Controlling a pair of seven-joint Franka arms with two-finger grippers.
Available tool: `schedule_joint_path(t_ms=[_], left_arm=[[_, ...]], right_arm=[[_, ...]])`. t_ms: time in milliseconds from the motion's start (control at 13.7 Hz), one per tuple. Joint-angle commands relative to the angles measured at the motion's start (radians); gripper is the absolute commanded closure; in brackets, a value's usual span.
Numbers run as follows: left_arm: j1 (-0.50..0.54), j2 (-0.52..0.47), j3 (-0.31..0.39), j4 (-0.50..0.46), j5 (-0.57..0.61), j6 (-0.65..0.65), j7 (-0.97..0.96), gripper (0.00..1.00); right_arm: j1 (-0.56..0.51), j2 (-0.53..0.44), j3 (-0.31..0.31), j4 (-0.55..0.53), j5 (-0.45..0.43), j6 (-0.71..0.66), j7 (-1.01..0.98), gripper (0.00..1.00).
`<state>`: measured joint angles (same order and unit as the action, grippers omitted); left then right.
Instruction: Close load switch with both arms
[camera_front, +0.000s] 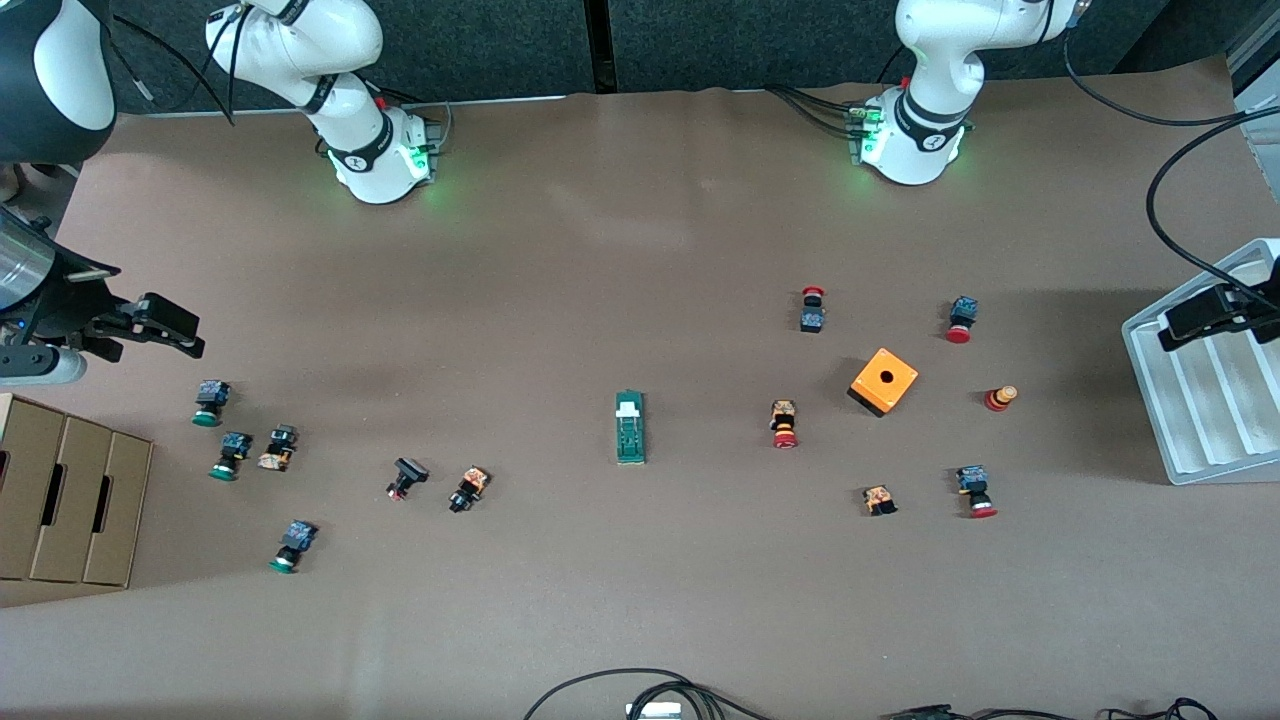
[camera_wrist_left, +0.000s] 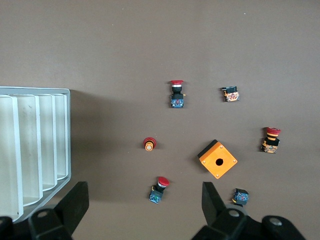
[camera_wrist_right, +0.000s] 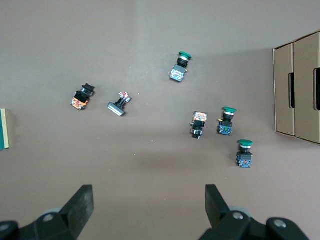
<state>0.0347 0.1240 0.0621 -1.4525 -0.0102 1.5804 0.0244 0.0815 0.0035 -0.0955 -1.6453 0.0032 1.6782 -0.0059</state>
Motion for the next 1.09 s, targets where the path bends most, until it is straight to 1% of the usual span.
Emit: schedule_joint_path(t_ms=[0,584,1021], left_arm=[[0.005,-0.003,-0.002,0.0,-0.016,-0.002,0.006,0.0],[-0.009,0.006,-0.008,0.001,-0.008,0.007,-0.009,0.0],[-0.015,0.022,-0.036,0.004,-0.001,0.018,-0.055,0.0]], right_arm=[[0.006,0.009,-0.006,0.015,0.004,0.0,-0.006,0.01],[0.006,0.009,-0.006,0.016,0.004,0.0,-0.006,0.01],[0.001,0.009,-0.01,0.016,0.004,0.0,-0.006,0.01]])
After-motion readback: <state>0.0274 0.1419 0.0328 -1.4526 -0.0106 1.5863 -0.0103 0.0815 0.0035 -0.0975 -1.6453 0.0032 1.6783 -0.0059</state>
